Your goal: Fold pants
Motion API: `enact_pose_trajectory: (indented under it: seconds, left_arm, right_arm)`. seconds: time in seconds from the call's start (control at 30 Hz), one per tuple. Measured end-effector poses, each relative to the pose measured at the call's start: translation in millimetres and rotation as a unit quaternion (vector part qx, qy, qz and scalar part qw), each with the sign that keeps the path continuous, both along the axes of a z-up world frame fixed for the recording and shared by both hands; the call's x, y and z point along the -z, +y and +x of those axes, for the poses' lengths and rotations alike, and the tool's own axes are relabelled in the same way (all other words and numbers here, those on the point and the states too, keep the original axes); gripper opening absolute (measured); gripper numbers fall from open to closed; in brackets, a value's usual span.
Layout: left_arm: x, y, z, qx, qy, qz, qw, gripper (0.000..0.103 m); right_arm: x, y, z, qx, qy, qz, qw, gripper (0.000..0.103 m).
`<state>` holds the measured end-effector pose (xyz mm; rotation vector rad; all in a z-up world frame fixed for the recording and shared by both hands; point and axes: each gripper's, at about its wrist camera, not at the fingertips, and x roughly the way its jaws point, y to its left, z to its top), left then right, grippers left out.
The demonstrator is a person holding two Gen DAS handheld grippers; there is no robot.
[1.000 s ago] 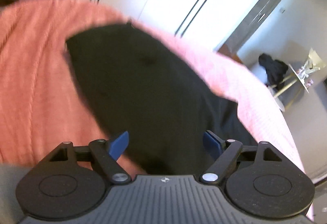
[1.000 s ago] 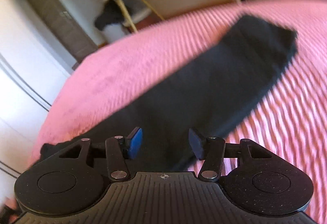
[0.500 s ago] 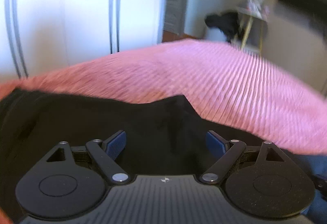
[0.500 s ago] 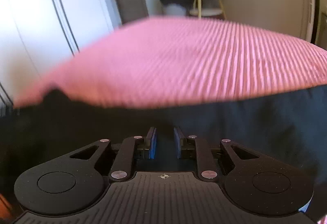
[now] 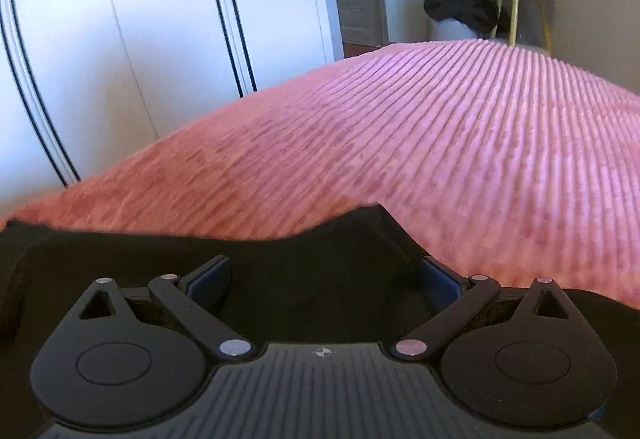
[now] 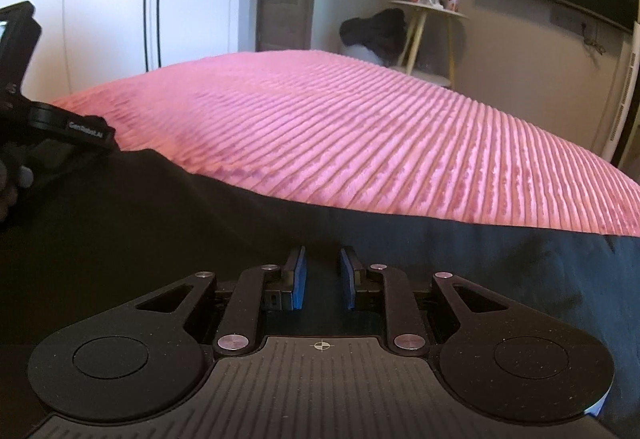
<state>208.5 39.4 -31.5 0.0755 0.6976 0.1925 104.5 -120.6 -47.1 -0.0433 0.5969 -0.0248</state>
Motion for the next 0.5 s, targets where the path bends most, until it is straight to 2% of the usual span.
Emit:
enact_pose_trajectory:
  seconds: [0.07,0.17,0.27,0.33,0.43,0.5]
  left_arm:
    - [-8.8,-3.6,-20.5,0.018,-0.007,-0.026,0.9995,0.099]
    - [-10.3,-8.4,-50.1,0.04,0.014,-0.003,0.9991,0.099]
    - [-12.2,-6.3,-75.3,0.048,0.037,-0.013,0.9981,0.099]
    - [-15.0,-3.8,-84.7,0.051,0.061,-0.029,0.9964,0.099]
    - [-20.4,-2.8,-100.5,0.06,0.091,-0.056,0.9925,0.099]
    - [-22.9,-2.9,-112.9,0.058,0.099,-0.065,0.9913,0.099]
  right_arm:
    - [-2.1,-2.0,-1.6,0.0,0.003,0.006,1.0,0.023]
    - [-6.0,-7.0,-2.9,-0.009,0.007,0.033,0.999,0.025]
    - [-6.7,-20.1,1.9,-0.007,0.011,0.041,0.999,0.019]
    - [-6.8,-39.2,6.1,0.036,0.006,0.027,0.999,0.015]
    - [-8.9,-71.1,5.9,0.104,0.007,0.05,0.993,0.013]
    - [-12.8,-78.5,0.6,0.143,0.007,0.034,0.989,0.012]
